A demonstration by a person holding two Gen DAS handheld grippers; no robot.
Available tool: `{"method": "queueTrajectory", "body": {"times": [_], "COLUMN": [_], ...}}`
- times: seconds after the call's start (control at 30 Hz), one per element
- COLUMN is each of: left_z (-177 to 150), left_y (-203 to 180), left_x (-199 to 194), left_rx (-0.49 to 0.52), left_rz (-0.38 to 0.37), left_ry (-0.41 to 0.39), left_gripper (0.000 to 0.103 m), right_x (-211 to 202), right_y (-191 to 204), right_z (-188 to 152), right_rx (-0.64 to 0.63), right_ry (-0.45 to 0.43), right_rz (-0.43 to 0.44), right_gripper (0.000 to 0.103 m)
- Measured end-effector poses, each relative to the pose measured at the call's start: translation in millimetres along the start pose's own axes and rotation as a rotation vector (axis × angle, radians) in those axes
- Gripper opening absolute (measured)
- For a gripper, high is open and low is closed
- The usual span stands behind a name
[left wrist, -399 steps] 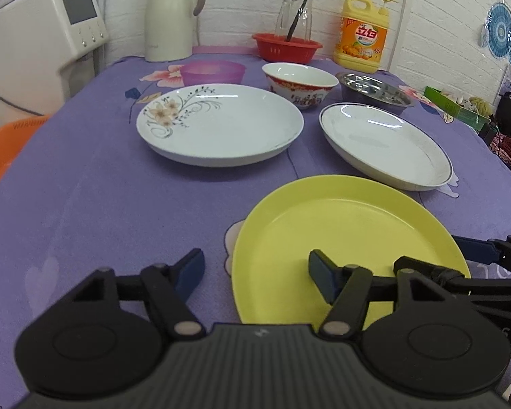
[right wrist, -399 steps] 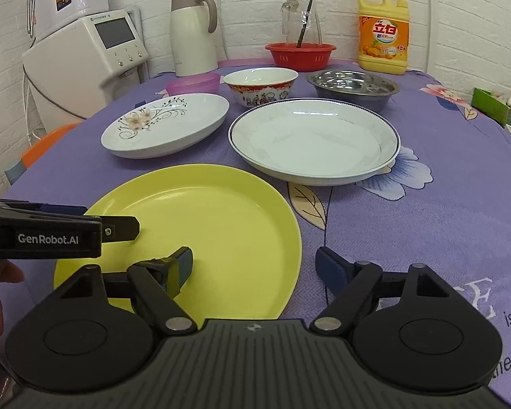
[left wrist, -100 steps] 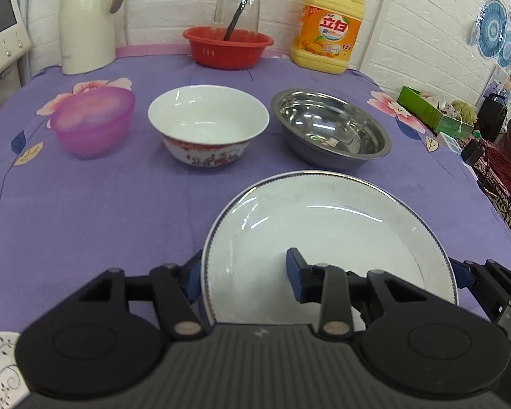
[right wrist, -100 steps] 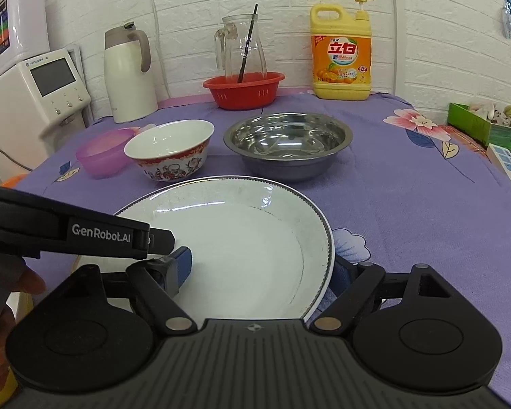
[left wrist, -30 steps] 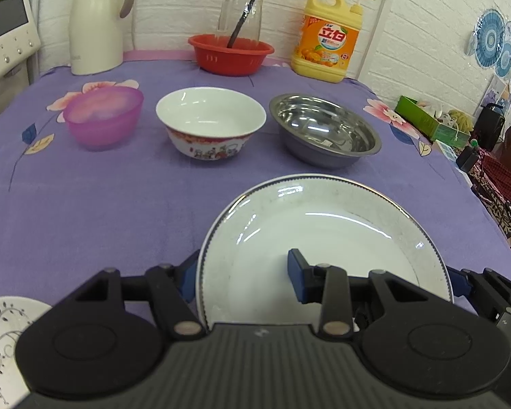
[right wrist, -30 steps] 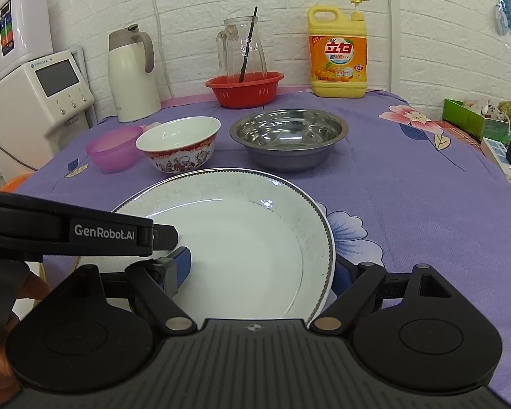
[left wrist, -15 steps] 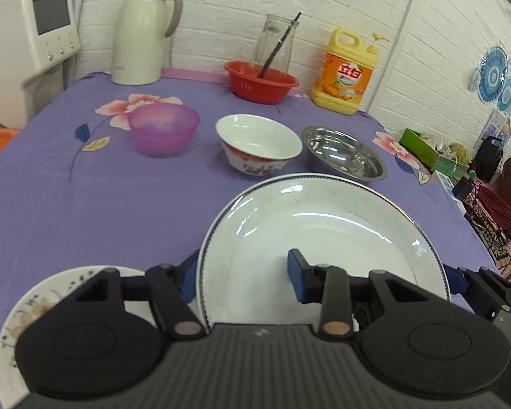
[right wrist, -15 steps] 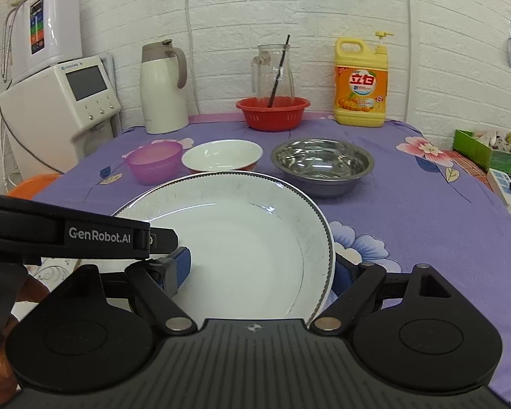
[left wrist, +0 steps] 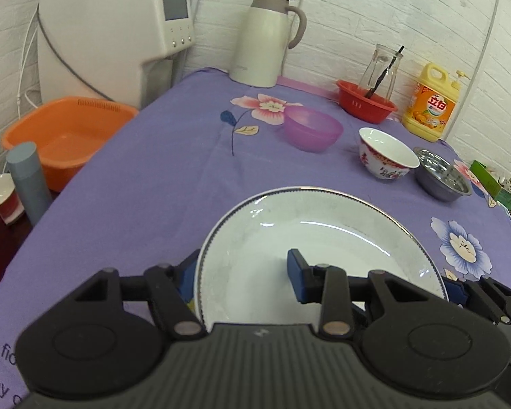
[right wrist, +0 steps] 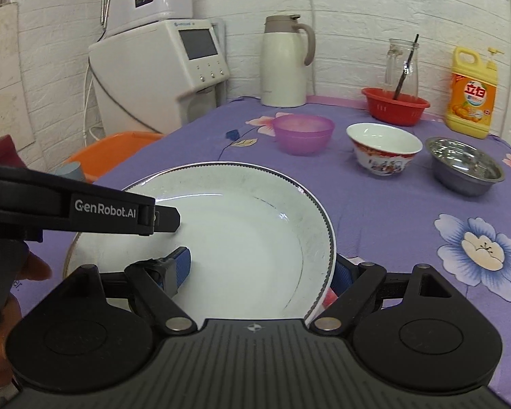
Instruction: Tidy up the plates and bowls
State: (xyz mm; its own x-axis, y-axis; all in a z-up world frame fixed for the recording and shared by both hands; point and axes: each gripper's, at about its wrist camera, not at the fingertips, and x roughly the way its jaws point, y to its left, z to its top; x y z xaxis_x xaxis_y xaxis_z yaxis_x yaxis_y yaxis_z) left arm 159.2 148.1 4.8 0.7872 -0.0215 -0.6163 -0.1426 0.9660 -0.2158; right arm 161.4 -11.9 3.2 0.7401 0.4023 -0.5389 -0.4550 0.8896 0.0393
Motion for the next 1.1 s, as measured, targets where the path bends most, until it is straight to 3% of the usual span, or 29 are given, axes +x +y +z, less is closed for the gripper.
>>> {"method": "queueTrajectory", "body": {"times": [0.27, 0.63, 0.73, 0.83, 1.1], "left_z": [-11, -10, -6, 0, 18], "left_y": [7, 12, 11, 10, -9], "left_x": [3, 2, 0, -5, -20], "left_rx": [0.004, 0.003, -0.006, -0.012, 0.002], "left_rz": [-0.031, -0.085, -0.086, -0.081, -0.111], "left_ry": [-0.008, -0.024, -0.035, -0.056, -0.115], "left_gripper": [0.038, 0.052, 0.055, 0.057, 0.063], "right_x": [0, -4, -3, -5, -27], "right_y": [6, 4, 11, 5, -17], "right_z": [-4, -4, -6, -5, 6], "right_rx": [-0.014, -0.01, -0.078, -0.037, -0.001], "right_ry": [0.009, -0.008, 0.006, 0.0, -0.078], "right_rz": [-0.016, -0.027, -0.044, -0.03, -0.074], "right_gripper": [0.103, 0.103, 0.103, 0.103, 0.103]}}
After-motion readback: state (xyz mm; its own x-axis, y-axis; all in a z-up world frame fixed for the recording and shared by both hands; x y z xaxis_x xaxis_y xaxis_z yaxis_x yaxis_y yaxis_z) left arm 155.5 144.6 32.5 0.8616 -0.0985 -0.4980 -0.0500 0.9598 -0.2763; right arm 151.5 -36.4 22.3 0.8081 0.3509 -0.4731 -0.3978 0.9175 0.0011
